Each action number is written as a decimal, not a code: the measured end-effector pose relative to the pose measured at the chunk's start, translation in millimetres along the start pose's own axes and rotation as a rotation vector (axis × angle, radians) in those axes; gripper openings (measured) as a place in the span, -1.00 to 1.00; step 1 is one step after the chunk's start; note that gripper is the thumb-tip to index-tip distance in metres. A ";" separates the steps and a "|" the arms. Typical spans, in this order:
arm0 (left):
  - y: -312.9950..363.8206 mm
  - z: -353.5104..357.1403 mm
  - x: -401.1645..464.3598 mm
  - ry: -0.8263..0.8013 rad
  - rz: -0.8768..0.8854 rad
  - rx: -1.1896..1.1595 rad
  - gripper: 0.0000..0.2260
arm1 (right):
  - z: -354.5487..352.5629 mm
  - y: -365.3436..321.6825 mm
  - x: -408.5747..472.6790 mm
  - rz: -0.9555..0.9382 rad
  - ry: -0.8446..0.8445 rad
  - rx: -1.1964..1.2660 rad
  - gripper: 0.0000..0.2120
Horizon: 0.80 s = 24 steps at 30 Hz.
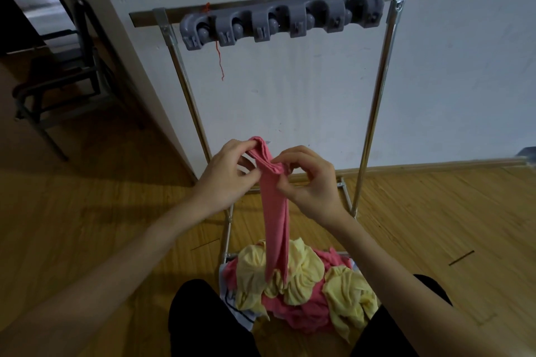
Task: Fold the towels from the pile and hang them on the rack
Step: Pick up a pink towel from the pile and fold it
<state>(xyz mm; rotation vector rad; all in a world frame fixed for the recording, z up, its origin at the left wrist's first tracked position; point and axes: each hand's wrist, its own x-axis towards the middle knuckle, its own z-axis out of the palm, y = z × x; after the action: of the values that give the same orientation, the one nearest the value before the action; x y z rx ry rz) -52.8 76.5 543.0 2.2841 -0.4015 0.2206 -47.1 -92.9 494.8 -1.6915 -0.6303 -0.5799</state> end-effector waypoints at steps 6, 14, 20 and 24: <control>-36.8 1.5 -9.5 0.204 0.163 0.044 -0.50 | -9.1 3.1 8.9 0.075 -0.050 0.033 -0.78; -24.4 14.4 -7.1 0.019 0.068 -0.309 -0.86 | -27.8 0.5 9.7 0.126 -0.095 -0.025 -0.77; 8.7 20.4 0.2 0.062 0.193 -0.207 -0.89 | -56.8 -14.7 27.6 0.123 -0.315 -0.196 -0.70; 24.6 18.6 6.5 0.084 0.244 -0.184 -0.87 | -73.2 -24.9 42.8 0.133 -0.496 -0.244 -0.71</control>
<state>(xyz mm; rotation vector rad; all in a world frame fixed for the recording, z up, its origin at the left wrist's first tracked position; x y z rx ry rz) -54.8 45.6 549.1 2.0360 -0.6301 0.3851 -36.1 -156.0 555.8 -2.1139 -0.8125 -0.1385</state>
